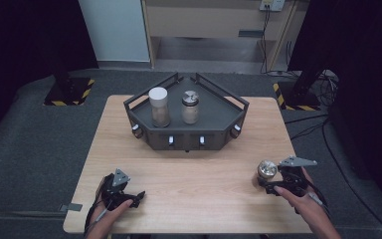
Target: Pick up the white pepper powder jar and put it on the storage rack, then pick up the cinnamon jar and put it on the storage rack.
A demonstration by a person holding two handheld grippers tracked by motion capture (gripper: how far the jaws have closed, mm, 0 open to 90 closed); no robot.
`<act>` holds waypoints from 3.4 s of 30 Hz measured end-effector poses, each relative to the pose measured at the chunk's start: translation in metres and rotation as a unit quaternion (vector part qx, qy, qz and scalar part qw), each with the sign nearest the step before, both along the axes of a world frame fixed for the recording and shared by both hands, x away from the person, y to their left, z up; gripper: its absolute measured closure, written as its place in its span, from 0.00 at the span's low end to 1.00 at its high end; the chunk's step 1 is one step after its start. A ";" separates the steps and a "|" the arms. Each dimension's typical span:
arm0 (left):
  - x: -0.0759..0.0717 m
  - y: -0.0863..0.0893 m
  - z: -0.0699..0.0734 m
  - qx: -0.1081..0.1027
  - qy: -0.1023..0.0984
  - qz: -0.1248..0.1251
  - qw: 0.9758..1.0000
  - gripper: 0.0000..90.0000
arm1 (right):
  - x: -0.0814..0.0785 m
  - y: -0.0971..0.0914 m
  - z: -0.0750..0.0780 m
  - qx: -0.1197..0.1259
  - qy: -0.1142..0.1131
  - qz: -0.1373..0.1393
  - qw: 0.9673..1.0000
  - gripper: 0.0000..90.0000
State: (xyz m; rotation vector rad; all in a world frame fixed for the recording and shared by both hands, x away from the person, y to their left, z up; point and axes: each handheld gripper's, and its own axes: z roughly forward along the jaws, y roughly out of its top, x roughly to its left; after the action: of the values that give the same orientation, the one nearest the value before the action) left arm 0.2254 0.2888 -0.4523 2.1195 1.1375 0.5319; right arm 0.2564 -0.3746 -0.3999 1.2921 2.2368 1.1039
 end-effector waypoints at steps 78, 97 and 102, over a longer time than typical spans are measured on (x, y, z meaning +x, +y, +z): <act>0.000 0.000 0.000 0.001 0.000 0.000 1.000 0.00 | 0.020 0.035 0.015 -0.058 0.008 -0.001 0.998 0.34; 0.000 0.000 0.000 0.000 0.000 0.000 1.000 0.00 | 0.026 0.045 0.049 -0.069 -0.012 0.010 0.997 0.34; 0.000 0.000 0.000 0.000 0.000 0.000 1.000 0.00 | 0.029 0.048 0.057 -0.071 -0.017 0.011 0.997 0.34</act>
State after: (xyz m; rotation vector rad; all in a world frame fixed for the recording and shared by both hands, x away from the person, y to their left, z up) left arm 0.2254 0.2887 -0.4523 2.1194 1.1376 0.5321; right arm 0.2849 -0.3270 -0.3432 1.1842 2.2645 0.9484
